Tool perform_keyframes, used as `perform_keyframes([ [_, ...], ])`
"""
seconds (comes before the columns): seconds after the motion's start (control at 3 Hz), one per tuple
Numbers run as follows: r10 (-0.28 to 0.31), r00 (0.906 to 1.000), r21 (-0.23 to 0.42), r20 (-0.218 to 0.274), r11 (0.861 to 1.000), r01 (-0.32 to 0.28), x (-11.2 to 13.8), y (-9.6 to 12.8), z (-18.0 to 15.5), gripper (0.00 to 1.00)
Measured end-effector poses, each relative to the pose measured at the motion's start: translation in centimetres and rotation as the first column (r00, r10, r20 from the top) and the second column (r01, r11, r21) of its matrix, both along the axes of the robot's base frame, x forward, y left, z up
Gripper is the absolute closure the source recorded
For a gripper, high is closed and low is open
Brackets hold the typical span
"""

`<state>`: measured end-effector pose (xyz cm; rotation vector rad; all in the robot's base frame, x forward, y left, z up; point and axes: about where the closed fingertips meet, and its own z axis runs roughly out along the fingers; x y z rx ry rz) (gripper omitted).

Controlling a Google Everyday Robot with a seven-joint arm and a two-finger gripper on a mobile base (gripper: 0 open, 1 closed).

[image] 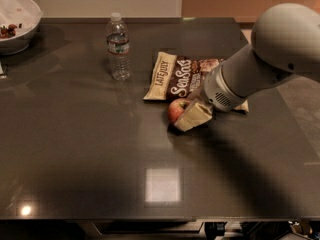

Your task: Move apple near brown chip bag

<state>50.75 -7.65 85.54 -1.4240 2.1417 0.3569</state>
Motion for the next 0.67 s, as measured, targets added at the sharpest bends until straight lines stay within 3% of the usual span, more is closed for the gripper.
perform_keyframes([
  [0.67, -0.021, 0.9994, -0.005, 0.028, 1.000, 0.022, 0.50, -0.23, 0.21, 0.12],
])
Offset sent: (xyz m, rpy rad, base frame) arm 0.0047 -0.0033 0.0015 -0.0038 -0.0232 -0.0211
